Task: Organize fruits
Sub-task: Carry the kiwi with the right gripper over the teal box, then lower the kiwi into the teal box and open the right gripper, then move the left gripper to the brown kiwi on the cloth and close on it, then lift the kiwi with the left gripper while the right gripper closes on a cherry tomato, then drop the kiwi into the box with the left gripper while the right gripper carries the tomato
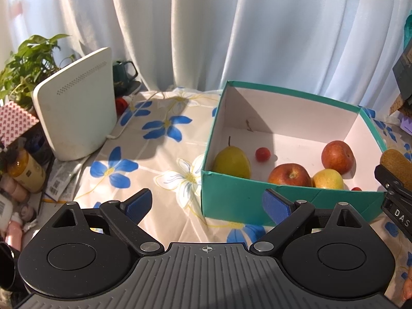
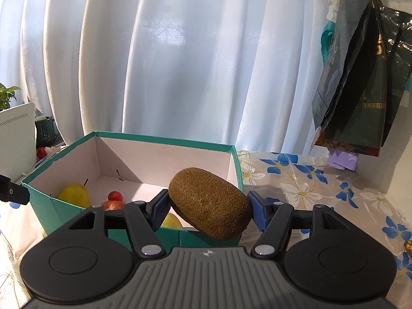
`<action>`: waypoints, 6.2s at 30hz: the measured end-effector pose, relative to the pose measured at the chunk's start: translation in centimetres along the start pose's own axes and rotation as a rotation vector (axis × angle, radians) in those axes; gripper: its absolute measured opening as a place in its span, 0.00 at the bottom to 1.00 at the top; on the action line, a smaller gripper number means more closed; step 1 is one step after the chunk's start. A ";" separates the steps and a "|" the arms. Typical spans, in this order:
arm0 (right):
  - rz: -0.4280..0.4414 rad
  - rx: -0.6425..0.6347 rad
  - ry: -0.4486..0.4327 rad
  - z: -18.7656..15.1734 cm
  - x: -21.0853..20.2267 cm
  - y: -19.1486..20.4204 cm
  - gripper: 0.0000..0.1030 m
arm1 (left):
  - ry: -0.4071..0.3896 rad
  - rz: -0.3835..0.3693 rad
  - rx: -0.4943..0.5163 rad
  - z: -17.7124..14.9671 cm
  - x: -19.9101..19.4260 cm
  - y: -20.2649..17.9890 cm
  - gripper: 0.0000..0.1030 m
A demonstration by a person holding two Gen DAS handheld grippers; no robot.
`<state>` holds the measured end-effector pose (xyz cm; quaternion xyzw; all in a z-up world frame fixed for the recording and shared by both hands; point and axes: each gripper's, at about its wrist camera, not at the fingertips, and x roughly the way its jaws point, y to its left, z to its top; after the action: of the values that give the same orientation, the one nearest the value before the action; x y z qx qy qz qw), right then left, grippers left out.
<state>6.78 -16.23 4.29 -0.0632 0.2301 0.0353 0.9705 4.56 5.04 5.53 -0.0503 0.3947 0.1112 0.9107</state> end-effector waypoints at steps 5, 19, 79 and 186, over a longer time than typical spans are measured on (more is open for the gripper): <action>-0.008 -0.040 0.001 -0.5 1.6 0.7 0.63 | 0.006 0.001 0.007 0.0 0.1 -0.2 0.93; -0.009 -0.073 0.019 -1.1 2.5 1.0 0.63 | 0.014 0.000 0.009 -0.1 0.3 -0.3 0.94; -0.150 0.131 -0.011 -4.1 -8.6 -4.4 0.83 | -0.005 -0.294 0.389 -12.4 2.4 -10.7 0.75; -0.060 0.072 -0.082 2.9 -7.1 0.9 0.25 | 0.018 -0.124 0.193 3.9 7.6 -5.5 0.47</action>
<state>1.68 -15.19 9.96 -0.0337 0.1892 0.0008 0.9814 13.73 1.68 2.70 0.0123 0.4079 0.0154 0.9128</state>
